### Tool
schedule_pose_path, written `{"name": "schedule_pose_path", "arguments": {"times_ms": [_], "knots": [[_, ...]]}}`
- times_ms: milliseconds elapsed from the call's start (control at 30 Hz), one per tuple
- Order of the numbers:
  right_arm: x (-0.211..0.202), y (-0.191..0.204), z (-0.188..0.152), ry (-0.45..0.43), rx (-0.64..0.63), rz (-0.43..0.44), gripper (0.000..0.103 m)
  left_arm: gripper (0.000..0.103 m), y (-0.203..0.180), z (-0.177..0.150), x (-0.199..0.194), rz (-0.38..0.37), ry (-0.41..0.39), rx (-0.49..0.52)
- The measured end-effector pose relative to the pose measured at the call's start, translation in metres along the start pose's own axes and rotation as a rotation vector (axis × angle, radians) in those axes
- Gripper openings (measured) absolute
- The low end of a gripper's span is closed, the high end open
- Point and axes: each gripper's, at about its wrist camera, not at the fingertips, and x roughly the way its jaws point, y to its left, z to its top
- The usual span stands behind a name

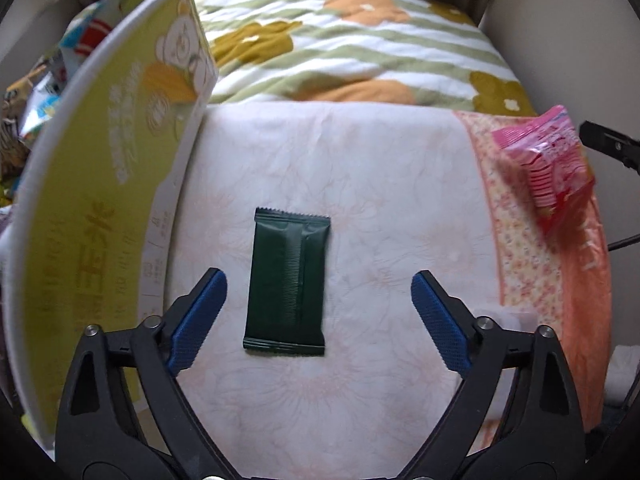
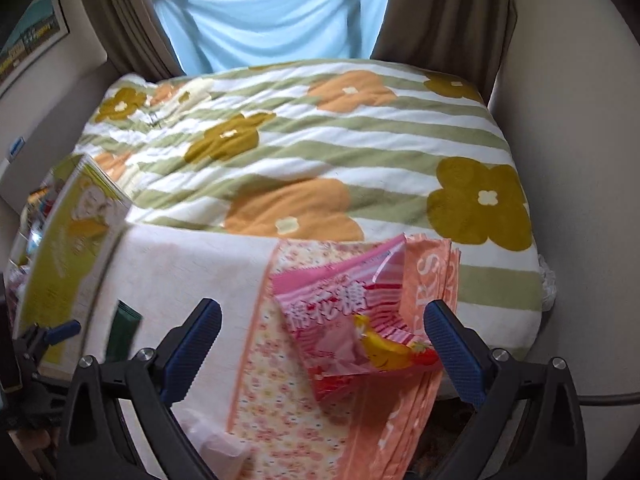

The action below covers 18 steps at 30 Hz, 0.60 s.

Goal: Organize snacks
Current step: 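Grasp the dark green bar with the left tool while the right tool grasps the pink marshmallow bag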

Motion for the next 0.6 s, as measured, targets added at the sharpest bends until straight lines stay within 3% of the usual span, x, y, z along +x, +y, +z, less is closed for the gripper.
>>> {"name": "schedule_pose_path", "arguments": {"times_ms": [167,267,467,567,600], "knots": [[0.021,-0.005,-0.010,0.042,-0.039,0.006,0.101,0.084,0.016,0.000,0.021,0.011,0.056,-0.032],[0.028,-0.006,-0.013,0.054,-0.052,0.010,0.101,0.069,0.021,-0.002,0.033,0.012,0.101,-0.038],[0.035,-0.008,-0.012,0.067,-0.080,0.005,0.101,0.060,0.015,-0.001,0.034,0.028,0.100,0.001],[0.037,-0.006,-0.013,0.070,-0.125,-0.019,0.101,0.052,0.016,0.003,0.034,0.025,0.118,-0.003],[0.038,-0.004,-0.013,0.071,-0.140,-0.025,0.101,0.043,0.016,0.003,0.034,0.027,0.123,-0.003]]}}
